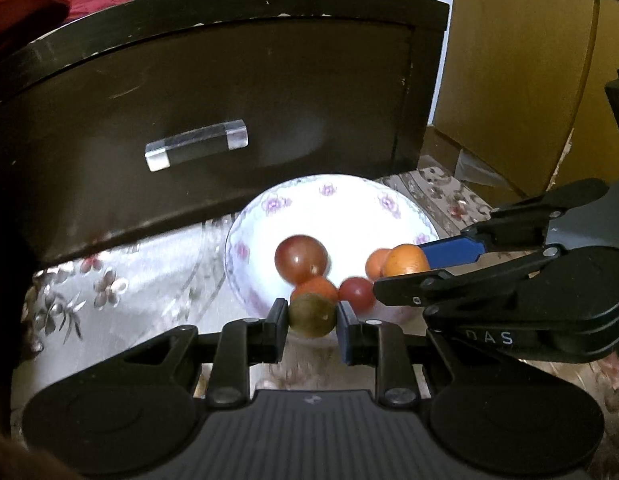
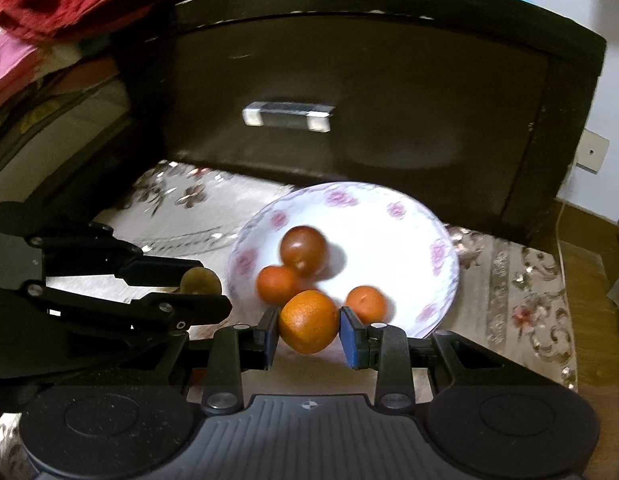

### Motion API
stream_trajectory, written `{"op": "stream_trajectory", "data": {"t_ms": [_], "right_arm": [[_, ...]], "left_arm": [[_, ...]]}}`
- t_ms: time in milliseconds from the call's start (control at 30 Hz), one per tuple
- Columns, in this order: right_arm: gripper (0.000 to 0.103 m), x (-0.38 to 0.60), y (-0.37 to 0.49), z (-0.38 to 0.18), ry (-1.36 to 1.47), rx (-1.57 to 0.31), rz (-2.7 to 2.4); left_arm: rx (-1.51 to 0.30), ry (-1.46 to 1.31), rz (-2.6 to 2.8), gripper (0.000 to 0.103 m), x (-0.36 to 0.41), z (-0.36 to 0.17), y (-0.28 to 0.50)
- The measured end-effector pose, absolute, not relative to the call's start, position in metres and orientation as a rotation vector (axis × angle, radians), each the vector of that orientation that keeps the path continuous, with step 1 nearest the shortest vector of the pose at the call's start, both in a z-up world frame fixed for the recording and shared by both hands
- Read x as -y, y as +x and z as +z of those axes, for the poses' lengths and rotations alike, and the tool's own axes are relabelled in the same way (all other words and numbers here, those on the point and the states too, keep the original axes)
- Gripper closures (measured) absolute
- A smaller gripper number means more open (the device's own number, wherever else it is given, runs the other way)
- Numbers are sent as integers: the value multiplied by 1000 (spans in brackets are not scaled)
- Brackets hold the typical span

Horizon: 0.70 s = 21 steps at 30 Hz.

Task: Organize fruits
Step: 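Lower the orange and kiwi into the bowl and open both grippers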

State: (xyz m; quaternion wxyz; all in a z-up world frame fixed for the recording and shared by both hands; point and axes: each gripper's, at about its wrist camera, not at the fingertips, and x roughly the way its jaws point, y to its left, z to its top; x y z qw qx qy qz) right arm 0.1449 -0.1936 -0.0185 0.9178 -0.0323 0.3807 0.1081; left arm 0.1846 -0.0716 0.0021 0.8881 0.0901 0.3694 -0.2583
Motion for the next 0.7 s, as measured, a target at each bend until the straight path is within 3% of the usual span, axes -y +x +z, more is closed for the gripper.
{"op": "stream_trajectory", "data": {"t_ms": [700], "right_arm": [[72, 234, 200, -31, 26, -777, 120]], "left_arm": [[-724, 257, -578, 72, 110, -12, 241]]}}
